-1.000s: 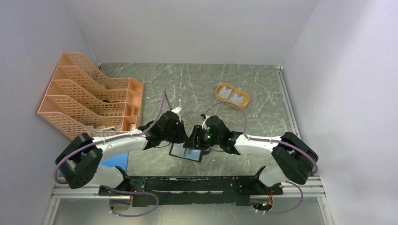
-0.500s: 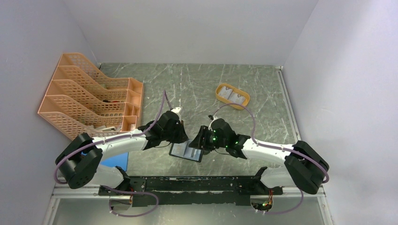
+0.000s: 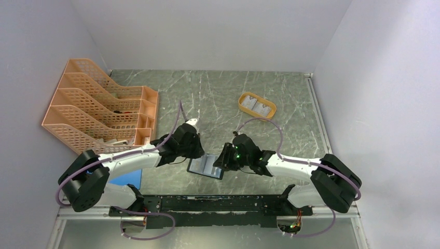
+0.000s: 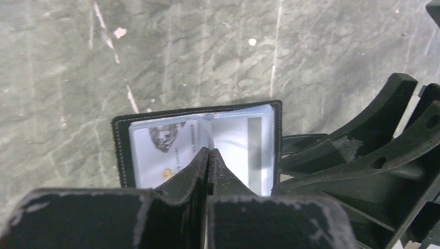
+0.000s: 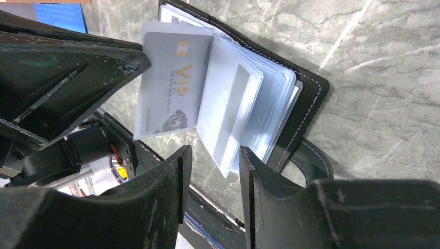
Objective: Put the credit cards into the card holder
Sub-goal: Turn over the card slot in the card holder.
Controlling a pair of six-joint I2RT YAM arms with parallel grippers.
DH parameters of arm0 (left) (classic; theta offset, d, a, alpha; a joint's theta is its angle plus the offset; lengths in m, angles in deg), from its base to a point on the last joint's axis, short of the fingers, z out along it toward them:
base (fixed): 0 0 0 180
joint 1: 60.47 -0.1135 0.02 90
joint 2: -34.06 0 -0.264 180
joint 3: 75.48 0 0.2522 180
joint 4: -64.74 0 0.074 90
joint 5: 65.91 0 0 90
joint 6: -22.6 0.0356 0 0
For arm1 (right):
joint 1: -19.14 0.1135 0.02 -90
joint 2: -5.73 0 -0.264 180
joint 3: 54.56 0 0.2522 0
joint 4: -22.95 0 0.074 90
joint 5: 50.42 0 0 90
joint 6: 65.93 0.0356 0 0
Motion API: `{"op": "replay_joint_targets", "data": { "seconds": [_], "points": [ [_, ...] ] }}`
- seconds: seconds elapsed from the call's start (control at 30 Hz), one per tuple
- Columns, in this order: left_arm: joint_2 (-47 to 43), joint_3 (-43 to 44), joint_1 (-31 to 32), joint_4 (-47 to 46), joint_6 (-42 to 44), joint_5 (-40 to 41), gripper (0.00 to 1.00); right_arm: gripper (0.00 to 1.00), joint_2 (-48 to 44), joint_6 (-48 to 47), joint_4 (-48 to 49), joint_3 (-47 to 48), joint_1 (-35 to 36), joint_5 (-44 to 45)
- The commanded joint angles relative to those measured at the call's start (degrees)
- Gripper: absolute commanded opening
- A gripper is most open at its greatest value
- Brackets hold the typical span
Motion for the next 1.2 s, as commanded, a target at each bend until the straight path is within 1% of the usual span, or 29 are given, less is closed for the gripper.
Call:
{"op": "replay_joint_targets", "data": {
  "seconds": [0.0,0.37,0.6,0.7,0.93,1.17],
  "points": [
    [-1.4,-2.1,-0.5,5.5,2.0,6.0,0.05,0.43,1.5,0.4,0.6,0.0,-0.3,0.0],
    [-3.1,-3.9,-0.5,7.7,1.0,8.4,0.05,0.43,5.6,-0.4,2.8,2.8,-0.3,-2.3],
    [-4.3,-4.7,-0.5,8.0,0.0,8.8,0.05,0.43,4.7,-0.5,6.6,3.1,-0.1,-4.3],
    [-5.8,-4.4,-0.5,8.7,-0.6,9.3,0.05,0.43,5.7,-1.2,7.9,4.3,0.4,-6.0],
    [-10.1,-2.6,-0.7,12.6,-1.7,12.6,0.13,0.44,10.1,-1.8,9.2,8.6,2.0,-7.6],
    [-14.4,-2.9,-1.3,17.1,-4.2,16.7,0.19,0.44,15.9,-1.5,11.8,10.8,2.5,-9.6]
  ]
}}
